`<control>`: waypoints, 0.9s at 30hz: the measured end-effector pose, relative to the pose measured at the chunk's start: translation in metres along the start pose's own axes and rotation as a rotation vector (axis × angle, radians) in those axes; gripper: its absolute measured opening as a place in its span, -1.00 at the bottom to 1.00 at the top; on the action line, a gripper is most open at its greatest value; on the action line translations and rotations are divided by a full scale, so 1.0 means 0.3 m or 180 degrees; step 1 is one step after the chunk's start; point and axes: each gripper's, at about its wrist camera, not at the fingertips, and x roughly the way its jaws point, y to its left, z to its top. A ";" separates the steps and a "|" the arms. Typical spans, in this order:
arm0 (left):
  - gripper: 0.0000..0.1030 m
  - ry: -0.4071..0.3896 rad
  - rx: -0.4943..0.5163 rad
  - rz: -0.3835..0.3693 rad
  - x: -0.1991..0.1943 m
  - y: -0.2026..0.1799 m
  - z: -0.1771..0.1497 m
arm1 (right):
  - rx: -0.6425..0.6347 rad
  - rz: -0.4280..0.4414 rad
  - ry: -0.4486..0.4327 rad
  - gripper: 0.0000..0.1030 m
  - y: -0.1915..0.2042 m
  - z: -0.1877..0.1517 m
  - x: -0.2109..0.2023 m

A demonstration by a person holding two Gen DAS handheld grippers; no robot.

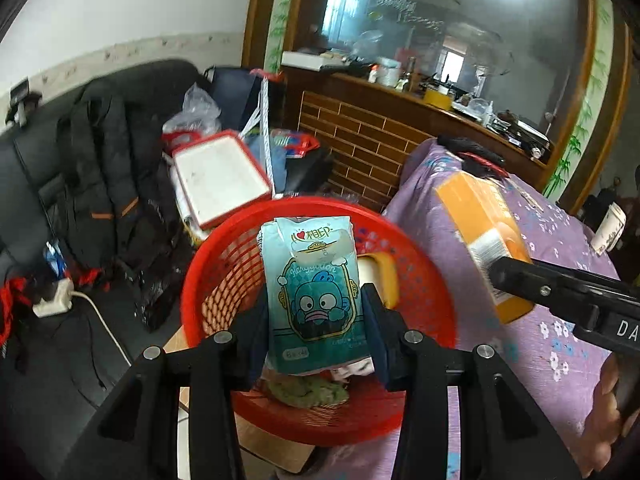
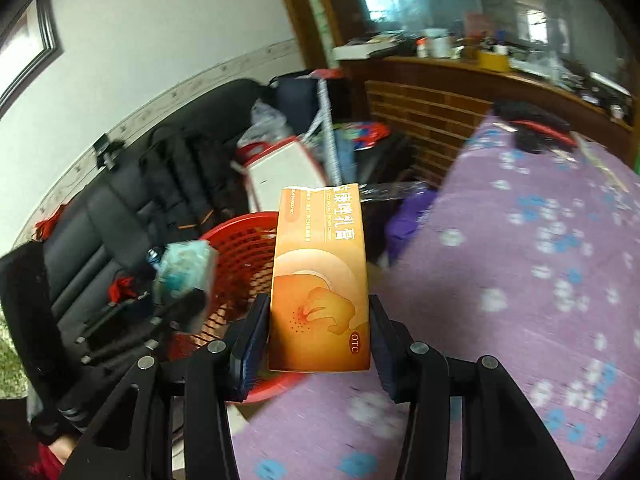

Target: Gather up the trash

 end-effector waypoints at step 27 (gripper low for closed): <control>0.99 -0.0679 0.0278 0.0724 -0.357 -0.219 -0.202 | -0.0083 -0.1357 -0.0987 0.89 -0.057 -0.413 -0.529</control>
